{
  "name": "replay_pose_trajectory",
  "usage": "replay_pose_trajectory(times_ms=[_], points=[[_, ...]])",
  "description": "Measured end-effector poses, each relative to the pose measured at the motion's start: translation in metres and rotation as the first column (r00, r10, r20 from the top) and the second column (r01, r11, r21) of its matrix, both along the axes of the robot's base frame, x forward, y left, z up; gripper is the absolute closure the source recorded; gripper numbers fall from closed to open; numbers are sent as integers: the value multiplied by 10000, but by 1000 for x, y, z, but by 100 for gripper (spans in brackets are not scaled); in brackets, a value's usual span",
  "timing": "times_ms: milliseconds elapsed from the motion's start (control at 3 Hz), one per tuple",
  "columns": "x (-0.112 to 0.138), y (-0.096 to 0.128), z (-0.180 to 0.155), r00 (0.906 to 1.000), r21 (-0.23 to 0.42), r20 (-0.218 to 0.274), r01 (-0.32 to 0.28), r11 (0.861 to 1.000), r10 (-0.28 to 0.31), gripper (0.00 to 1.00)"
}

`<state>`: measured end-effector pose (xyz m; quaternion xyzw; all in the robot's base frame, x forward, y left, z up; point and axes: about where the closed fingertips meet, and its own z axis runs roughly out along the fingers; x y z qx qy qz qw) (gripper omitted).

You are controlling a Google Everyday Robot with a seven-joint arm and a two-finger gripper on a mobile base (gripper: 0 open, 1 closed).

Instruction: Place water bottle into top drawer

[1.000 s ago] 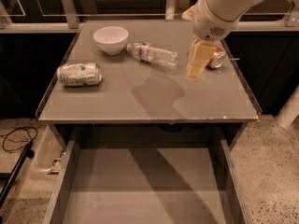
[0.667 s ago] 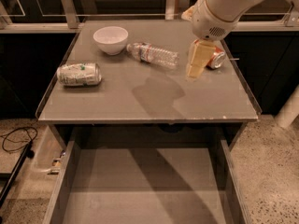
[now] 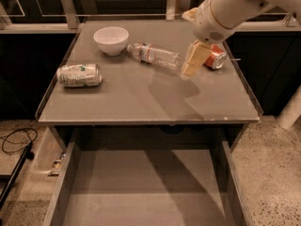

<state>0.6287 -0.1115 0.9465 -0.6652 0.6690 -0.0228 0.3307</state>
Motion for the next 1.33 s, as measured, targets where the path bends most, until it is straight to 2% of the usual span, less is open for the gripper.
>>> replay_pose_trajectory(times_ms=[333, 667, 1000, 1333], points=[[45, -4, -24, 9997, 2425, -96, 228, 9699, -211, 0], [71, -7, -38, 9980, 5074, -619, 447, 8606, -153, 0], [83, 0, -36, 9943, 6551, -1044, 518, 7537, 224, 0], [90, 10, -27, 9909, 6991, -1230, 479, 7134, 540, 0]])
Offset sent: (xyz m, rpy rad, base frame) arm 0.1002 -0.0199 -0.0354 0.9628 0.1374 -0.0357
